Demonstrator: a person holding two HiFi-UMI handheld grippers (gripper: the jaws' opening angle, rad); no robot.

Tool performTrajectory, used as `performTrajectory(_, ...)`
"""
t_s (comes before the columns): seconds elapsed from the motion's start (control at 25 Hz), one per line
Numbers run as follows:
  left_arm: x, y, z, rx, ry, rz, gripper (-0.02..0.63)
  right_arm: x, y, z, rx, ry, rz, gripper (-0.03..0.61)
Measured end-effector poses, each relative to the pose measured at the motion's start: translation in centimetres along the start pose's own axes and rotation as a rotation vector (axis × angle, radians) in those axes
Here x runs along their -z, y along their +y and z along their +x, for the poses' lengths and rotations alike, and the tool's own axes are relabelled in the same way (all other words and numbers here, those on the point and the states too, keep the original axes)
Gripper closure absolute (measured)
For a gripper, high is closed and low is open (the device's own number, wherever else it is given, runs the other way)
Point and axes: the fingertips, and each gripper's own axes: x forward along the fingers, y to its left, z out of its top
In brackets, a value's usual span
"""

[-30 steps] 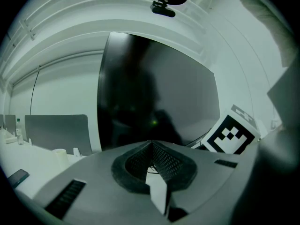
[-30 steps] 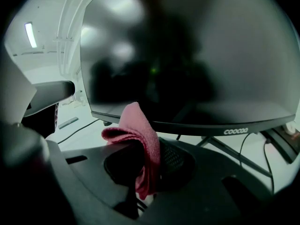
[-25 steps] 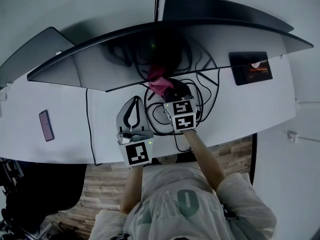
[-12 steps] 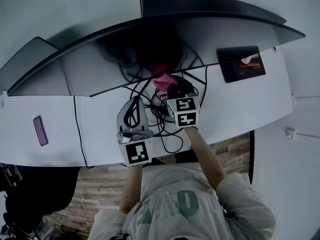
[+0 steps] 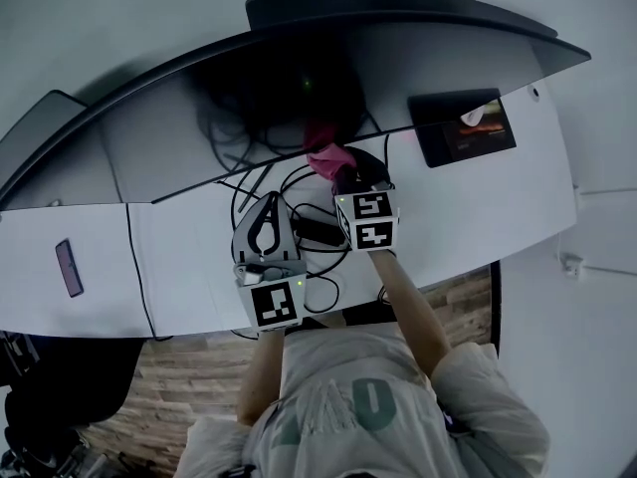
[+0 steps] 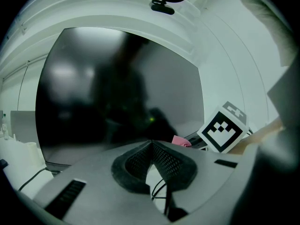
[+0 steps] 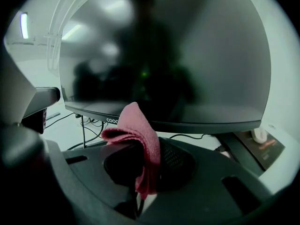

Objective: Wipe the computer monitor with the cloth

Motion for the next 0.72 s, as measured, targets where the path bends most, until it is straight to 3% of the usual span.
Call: performTrajectory(0.72,-1.2,-7.9,4.3,0.048,-0.005,0.035,0.598,0.9,-9.1,-1.6,0.048,-0.01,0.004,0.522)
